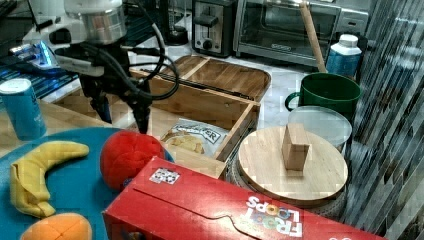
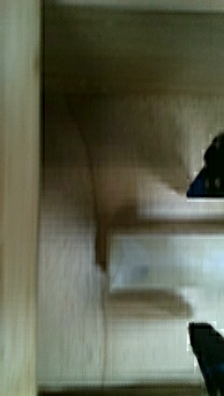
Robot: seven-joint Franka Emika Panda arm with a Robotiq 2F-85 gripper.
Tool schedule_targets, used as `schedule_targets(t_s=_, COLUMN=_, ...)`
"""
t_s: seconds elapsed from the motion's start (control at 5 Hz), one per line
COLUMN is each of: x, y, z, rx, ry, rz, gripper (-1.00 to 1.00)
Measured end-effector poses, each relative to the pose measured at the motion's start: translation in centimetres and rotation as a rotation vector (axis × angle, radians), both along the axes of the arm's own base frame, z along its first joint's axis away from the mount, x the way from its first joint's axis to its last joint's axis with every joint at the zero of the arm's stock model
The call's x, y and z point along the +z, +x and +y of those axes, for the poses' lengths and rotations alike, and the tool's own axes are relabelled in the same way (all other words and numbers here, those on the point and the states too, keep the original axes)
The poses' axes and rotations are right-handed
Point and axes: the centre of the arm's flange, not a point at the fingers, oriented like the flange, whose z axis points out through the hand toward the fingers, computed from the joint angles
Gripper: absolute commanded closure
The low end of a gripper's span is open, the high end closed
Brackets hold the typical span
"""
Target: Pick up the butter.
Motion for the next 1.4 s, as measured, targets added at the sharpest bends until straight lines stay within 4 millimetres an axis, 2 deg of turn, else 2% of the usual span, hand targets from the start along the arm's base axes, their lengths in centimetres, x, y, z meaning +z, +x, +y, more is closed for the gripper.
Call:
schedule_targets(t_s=0.2, x=0.6, y=-0.8, z=-0.2, rx=-0.015, ry=-0.009, rz=-0.012, gripper=1.00)
schedule_targets(t_s=0.6, x=3.5, y=-0.6, z=-0.4, rx=-0.010, ry=-0.026, rz=-0.057, gripper=1.00)
schedule_targets(t_s=1.0, x=2.9, y=-0.3, z=1.2, rx=0.079, ry=-0.040, rz=-0.014, gripper=1.00)
schedule_targets(t_s=1.2, x=2.7, y=0.1, z=2.2, rx=0.207, ry=-0.090, rz=0.045, gripper=1.00)
schedule_targets(t_s=1.4, x=2.7, y=0.2, z=2.8, rx=0.248, ry=-0.064, rz=0.130, gripper=1.00)
